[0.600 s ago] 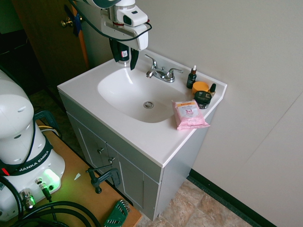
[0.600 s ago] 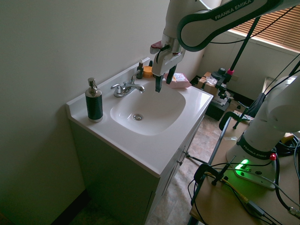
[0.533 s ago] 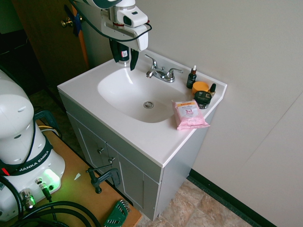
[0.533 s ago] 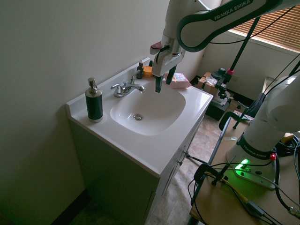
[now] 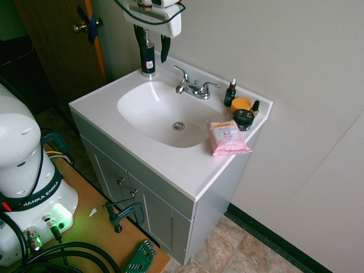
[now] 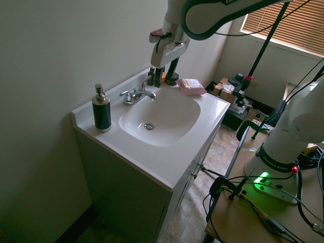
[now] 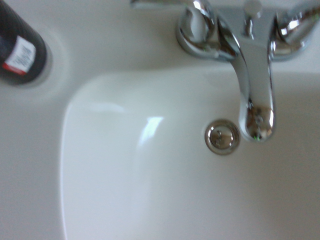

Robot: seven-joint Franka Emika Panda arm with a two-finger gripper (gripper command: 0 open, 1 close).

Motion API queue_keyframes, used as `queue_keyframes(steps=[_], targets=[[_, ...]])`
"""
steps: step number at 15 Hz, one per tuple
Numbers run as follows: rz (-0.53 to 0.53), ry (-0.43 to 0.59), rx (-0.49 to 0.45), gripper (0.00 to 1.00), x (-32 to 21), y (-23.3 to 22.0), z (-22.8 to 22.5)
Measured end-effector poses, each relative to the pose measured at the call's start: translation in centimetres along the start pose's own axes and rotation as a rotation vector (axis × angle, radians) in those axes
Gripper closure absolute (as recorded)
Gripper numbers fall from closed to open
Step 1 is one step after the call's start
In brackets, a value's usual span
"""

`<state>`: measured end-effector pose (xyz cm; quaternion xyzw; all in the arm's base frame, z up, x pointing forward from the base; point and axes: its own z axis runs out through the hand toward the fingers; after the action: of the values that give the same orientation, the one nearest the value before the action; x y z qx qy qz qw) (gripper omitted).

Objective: Push the sanitizer

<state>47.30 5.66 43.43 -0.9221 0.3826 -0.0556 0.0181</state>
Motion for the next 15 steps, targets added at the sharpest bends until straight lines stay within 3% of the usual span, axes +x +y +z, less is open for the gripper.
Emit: queue_keyframes(steps=[4,5,15], targets=[[-0.034,0.026,0.005,0.0,0.0,-7.8,-2.9],[-0.042,0.031,0.001,1.0,0.0,-9.6,-3.2],[-0.104,0.031,-0.041,1.0,-1.6,-21.0,-4.7]])
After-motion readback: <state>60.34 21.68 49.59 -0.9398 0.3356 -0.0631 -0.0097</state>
